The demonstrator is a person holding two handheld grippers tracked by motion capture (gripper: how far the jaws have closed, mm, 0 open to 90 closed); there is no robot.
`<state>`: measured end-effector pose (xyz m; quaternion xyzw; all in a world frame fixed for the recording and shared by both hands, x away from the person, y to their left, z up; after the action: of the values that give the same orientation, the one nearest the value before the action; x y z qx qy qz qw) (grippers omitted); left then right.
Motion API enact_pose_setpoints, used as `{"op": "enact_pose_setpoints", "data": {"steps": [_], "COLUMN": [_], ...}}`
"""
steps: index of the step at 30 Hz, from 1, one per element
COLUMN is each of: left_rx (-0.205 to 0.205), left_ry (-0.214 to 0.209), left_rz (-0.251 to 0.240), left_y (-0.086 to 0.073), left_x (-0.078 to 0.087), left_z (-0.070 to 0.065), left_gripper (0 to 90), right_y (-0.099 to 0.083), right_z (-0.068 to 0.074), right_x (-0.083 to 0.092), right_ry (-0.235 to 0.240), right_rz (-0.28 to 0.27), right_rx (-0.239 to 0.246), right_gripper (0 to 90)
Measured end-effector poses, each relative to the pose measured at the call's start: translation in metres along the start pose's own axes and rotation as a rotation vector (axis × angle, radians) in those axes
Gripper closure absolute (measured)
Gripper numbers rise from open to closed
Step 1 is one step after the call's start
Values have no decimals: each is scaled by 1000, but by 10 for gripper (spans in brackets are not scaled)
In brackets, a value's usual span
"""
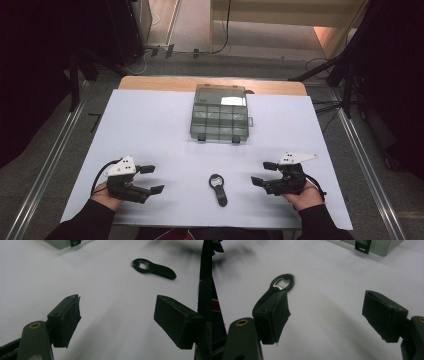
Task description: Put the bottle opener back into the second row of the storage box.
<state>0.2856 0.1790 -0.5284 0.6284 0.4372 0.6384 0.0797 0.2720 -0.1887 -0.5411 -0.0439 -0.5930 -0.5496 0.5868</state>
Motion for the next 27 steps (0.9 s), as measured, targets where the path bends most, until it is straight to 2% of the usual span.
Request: {"op": "enact_pose_setpoints", "data": {"steps": [14, 18, 23, 27], "left_rx": [5, 6, 5, 11], "left_ry": [-1, 0, 1, 3], "left_rz": [-3, -2, 0, 4], "left_y": [0, 0, 0, 0], "left_x": [0, 0, 0, 0], "left_z": [0, 0, 0, 1], "left_gripper": [211, 211, 211, 211], "right_y": [-4, 0, 5, 9], "right_z": [-2, 1, 4, 6], "right_x": [0, 0, 1, 0], "right_ry": [10, -5, -29, -34], "right_rz": [18, 3, -20, -21], "right_rx": [15, -23, -30, -73], "right_gripper": [225, 222, 206, 190]}}
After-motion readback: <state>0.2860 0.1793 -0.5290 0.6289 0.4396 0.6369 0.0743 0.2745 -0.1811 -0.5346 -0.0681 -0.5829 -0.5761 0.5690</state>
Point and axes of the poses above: each handheld gripper's, and its own axes: x roughly backward along the jaws, y roughly out of its top, z roughly to its left, the point moved 8 cm from there along -x, roughly forward along the jaws, and after that the axes turned 12 degrees about z, right-handed, at the moved point
